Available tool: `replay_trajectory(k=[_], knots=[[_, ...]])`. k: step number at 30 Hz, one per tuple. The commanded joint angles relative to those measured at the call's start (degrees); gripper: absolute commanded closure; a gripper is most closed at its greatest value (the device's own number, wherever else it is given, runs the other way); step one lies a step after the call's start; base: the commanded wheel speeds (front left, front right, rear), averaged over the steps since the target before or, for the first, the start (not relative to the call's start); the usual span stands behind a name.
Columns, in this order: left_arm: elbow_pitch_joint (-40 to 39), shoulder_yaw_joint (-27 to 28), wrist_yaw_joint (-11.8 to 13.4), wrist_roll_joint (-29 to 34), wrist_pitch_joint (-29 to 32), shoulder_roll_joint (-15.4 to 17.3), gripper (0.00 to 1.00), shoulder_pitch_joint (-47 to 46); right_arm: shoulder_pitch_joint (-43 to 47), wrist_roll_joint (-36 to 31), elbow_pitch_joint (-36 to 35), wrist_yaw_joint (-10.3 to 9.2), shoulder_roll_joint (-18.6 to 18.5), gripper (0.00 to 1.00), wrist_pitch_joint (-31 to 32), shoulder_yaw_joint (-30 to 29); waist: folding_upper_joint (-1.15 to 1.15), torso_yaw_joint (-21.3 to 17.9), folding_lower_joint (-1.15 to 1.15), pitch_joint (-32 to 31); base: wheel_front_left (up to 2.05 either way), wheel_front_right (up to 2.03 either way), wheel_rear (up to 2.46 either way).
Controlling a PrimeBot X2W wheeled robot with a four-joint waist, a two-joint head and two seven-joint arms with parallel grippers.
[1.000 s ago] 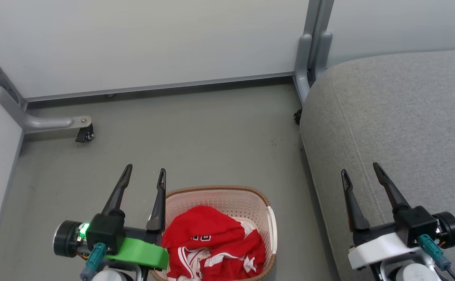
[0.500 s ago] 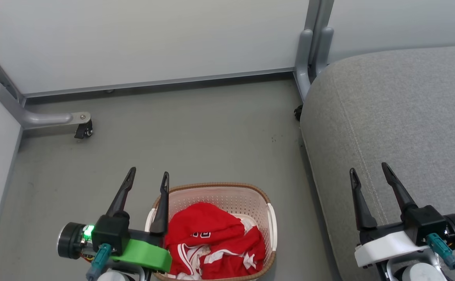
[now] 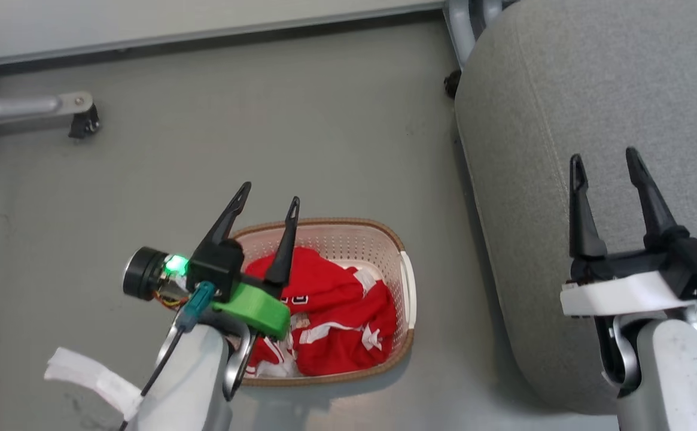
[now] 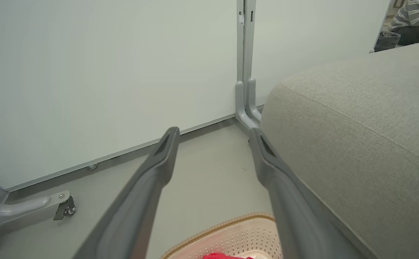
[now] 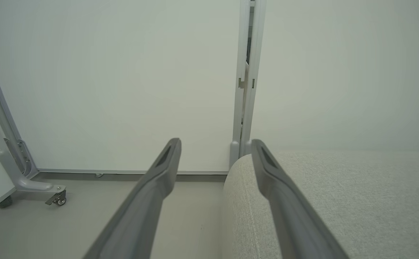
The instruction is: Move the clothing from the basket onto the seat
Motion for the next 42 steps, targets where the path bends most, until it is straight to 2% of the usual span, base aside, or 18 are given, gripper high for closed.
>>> replay_trajectory(k=[1, 9, 17, 23, 27, 32, 39, 42], knots=[[1.96, -0.88, -0.35, 0.63, -0.04, 0.31, 0.0, -2.88, -2.2, -0.73, -0.91, -0.02, -0.15, 0.0, -0.17, -0.04, 0.0, -3.13, 0.0, 10.87, 0.0, 0.0, 0.0], [20.15, -9.41, -1.4, 5.31, -0.05, 1.96, 0.0, -15.2, -8.54, -1.03, -5.78, -0.02, -0.12, 0.0, -0.17, -1.88, 0.0, -7.12, 0.0, 21.72, 0.0, 0.0, 0.0], [38.32, -20.02, -1.46, 7.83, -0.05, 3.78, 0.0, -25.15, -11.18, -0.05, -9.08, -0.02, -0.1, 0.0, -0.16, -0.49, 0.0, -11.64, 0.0, 28.61, 0.0, 0.0, 0.0], [48.16, -24.15, -1.47, 8.65, 1.92, 4.48, 0.0, -32.15, -12.22, 1.67, -10.86, -0.02, -0.08, 0.0, -0.16, -0.52, 0.0, -14.2, 0.0, 32.75, 0.0, 0.0, 0.0], [51.23, -26.24, -1.47, 9.95, 4.41, 5.0, 0.0, -35.02, -13.04, 4.72, -10.68, -0.02, -0.05, 0.0, -0.17, -1.08, 0.0, -15.77, 0.0, 34.62, 0.0, 0.0, 0.0], [52.84, -25.52, -0.45, 8.75, 8.52, 6.19, 0.0, -36.99, -12.77, 7.65, -10.3, -0.03, -0.1, 0.0, -0.17, -1.43, 0.0, -17.28, 0.0, 36.68, 0.0, 0.0, 0.0], [53.43, -24.61, 2.35, 7.45, 12.05, 7.59, 0.0, -38.45, -13.59, 7.68, -10.68, -0.03, -0.06, 0.0, -0.17, -0.93, 0.0, -17.92, 0.0, 39.36, 0.0, 0.0, 0.0], [53.4, -24.52, 4.35, 7.11, 12.3, 7.84, 0.0, -39.34, -13.81, 9.86, -10.43, -0.03, -0.12, 0.0, -0.16, -1.28, 0.0, -17.85, 0.0, 40.55, 0.0, 0.0, 0.0]])
